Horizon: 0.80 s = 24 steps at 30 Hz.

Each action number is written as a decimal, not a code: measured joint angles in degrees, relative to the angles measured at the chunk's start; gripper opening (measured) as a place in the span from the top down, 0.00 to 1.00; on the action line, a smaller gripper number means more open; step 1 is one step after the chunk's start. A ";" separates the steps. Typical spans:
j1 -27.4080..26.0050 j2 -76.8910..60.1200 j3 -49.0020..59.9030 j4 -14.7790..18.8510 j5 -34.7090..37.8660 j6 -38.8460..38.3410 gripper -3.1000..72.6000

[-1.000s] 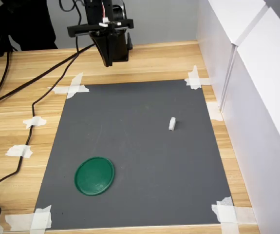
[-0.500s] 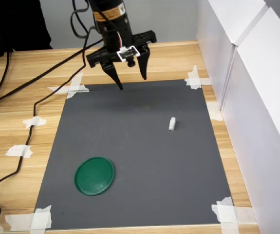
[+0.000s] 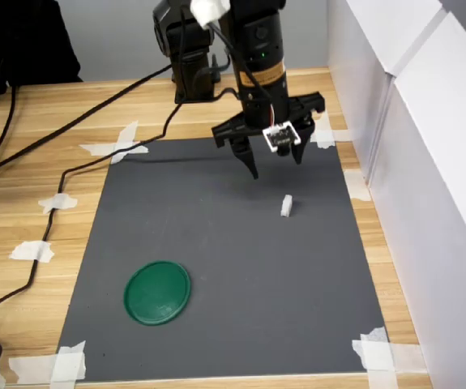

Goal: Grasp a white terminal and put it on the green lid.

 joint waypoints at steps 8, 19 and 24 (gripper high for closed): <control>0.00 4.68 -0.04 1.34 -3.41 0.60 0.06; 0.00 8.35 -1.09 1.40 -4.30 0.66 0.18; 0.00 9.35 -1.76 1.23 -4.30 0.66 0.22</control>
